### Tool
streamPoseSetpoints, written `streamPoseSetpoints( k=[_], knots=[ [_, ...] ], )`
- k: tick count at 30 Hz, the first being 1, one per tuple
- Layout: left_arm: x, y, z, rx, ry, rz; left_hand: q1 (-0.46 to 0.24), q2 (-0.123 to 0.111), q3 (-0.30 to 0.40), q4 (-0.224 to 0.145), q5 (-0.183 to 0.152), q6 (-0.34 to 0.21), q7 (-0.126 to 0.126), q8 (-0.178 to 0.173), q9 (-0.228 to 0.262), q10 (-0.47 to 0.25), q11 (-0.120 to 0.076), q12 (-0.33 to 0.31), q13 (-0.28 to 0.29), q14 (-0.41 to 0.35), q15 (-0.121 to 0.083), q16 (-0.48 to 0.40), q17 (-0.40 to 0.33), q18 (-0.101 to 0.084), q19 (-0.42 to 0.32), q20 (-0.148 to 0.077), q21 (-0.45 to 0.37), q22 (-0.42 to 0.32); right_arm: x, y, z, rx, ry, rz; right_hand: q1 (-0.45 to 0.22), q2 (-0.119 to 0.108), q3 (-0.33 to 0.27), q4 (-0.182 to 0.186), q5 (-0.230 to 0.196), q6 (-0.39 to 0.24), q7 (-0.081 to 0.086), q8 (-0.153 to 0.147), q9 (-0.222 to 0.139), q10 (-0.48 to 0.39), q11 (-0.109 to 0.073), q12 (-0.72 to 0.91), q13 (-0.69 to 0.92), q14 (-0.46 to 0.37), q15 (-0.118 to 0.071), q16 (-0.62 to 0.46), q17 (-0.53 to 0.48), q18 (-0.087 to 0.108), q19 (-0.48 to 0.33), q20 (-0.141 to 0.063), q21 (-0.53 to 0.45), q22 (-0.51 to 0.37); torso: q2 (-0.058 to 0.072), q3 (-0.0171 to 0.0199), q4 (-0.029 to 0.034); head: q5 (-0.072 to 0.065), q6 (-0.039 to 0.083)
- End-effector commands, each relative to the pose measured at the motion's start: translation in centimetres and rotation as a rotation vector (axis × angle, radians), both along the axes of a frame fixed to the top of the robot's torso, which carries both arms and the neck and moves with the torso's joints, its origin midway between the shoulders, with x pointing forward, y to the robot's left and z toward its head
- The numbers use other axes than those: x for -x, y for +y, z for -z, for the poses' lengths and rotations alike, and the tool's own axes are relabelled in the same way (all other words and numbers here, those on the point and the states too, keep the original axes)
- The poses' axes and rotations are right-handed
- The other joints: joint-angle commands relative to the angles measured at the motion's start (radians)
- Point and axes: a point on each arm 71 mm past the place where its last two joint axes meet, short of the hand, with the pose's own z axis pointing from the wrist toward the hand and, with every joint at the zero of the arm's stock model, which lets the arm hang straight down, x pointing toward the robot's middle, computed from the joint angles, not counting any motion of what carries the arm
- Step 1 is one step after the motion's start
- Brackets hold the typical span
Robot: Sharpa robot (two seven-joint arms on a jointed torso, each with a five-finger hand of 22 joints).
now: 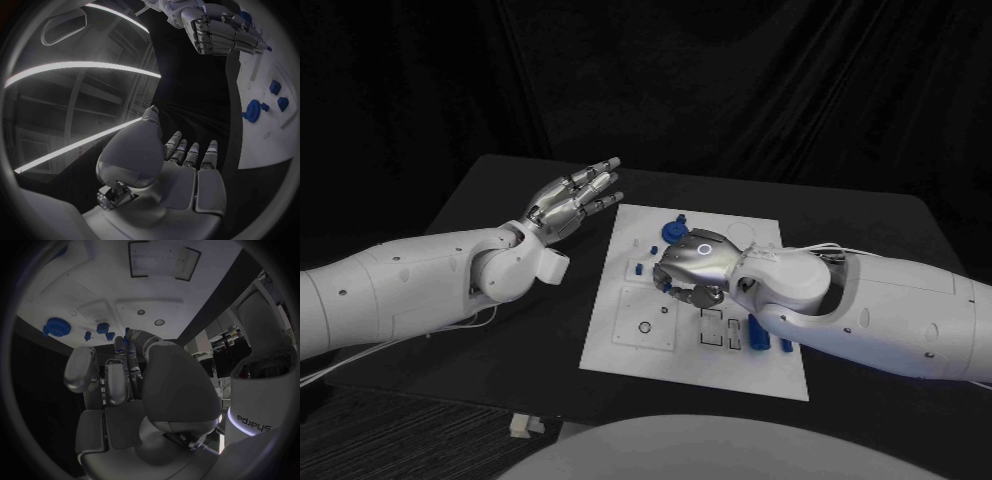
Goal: Assemble the parts on the task board
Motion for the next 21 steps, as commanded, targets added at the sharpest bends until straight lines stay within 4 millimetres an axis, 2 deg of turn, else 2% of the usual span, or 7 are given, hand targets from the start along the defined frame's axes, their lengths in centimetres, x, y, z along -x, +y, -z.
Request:
streamPoseSetpoints(
  k=[1, 5, 21],
  knots=[
    [0.1, -0.1, -0.6, 0.06, -0.069, -0.003, 0.008, 0.003, -0.002, -0.001, 0.004, -0.004, 0.006, 0.003, 0.0, -0.001, 0.009, 0.005, 0.001, 0.0, -0.004, -0.003, -0.001, 0.016, -0.002, -0.001, 0.001, -0.001, 0.1, 0.0, 0.4, 0.009, 0.0, -0.001, 0.004, 0.006, -0.001, -0.008, -0.002, -0.001, 0.006, -0.005, 0.001, 0.009, 0.001, -0.003, 0.001, 0.029, 0.007, 0.004, -0.002, 0.008, 0.001, 0.004, -0.001, 0.148, 0.0, -0.0002, 0.0, 0.002, 0.0],
    [0.1, 0.0, -0.5, 0.06, -0.07, -0.005, 0.011, 0.005, -0.003, -0.001, 0.005, -0.011, -0.007, 0.001, -0.001, -0.002, 0.006, 0.003, 0.001, 0.0, -0.003, -0.003, -0.001, 0.016, -0.003, -0.003, 0.001, -0.003, 0.3, 0.1, 0.7, 0.007, 0.008, -0.004, 0.004, 0.006, -0.001, -0.009, -0.002, -0.001, 0.006, -0.005, 0.002, 0.01, 0.001, -0.003, 0.002, 0.029, 0.008, 0.005, -0.001, 0.008, 0.001, 0.005, -0.002, 0.148, 0.0, -0.0005, 0.0001, 0.003, 0.0],
    [0.2, -0.1, -0.3, 0.063, -0.064, -0.001, 0.013, 0.007, -0.004, 0.0, 0.007, -0.015, -0.014, 0.0, -0.001, -0.002, 0.003, 0.001, 0.0, 0.0, 0.0, -0.003, -0.001, 0.016, -0.003, -0.003, 0.001, -0.003, 0.6, 0.0, 1.6, 0.019, 0.029, -0.001, 0.006, 0.007, -0.001, -0.012, -0.001, 0.0, 0.007, -0.006, 0.002, 0.012, 0.002, -0.003, 0.002, 0.028, 0.01, 0.005, -0.002, 0.008, 0.0, 0.006, -0.002, 0.147, 0.0, -0.0003, -0.0002, 0.002, 0.0]
  ],
)
